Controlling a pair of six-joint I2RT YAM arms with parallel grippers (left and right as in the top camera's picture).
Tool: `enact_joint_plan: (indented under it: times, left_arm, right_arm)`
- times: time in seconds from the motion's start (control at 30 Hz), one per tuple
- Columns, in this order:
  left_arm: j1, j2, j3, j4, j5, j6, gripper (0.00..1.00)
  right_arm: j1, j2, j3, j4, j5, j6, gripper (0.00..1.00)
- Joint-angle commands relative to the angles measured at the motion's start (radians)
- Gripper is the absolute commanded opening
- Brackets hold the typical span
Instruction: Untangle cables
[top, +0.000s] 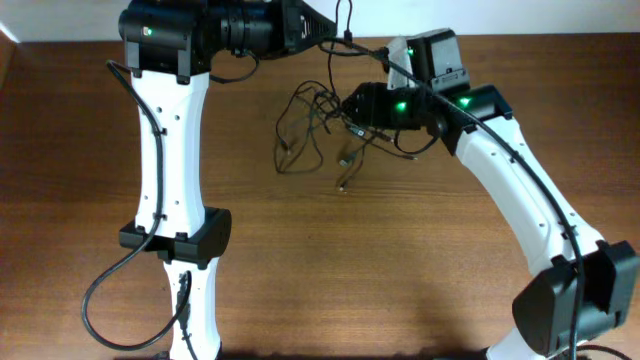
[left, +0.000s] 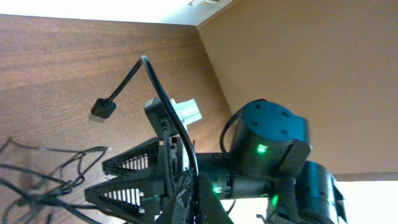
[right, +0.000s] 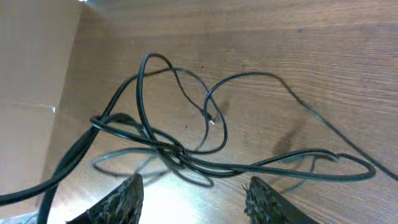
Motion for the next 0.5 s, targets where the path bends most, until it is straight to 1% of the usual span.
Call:
enact_joint_plan:
  times: [0.0,0.07,0.2,0.27,0.4,0.47]
  left_arm:
    - [-0.003,-0.01,0.023,0.023,0.023,-0.061,0.0]
    - [-0.003,-0.01,0.023,0.029,0.023,-0.061,0.0]
    - [-0.005,-0.01,0.023,0.073,0.023,-0.113,0.0]
    - [-0.005,-0.01,0.023,0.074,0.023,-0.143,0.0]
    - [-0.005,-0.01,0.023,0.074,0.027,-0.166,0.0]
    - [-0.005,-0.01,0.023,0.074,0.05,-0.166,0.0]
  right_arm:
    - [0.008,0.008,0.007,0.02,-0.042,0.007,0.54]
    - [0.014,0.008,0.007,0.044,-0.042,0.035,0.54]
    - [0.028,0.048,0.007,0.116,-0.042,0.106,0.53]
    - [0.032,0.053,0.007,0.151,-0.042,0.112,0.53]
    - [0.038,0.053,0.007,0.181,-0.025,0.112,0.53]
    - [0.053,0.053,0.007,0.191,0.032,0.113,0.47]
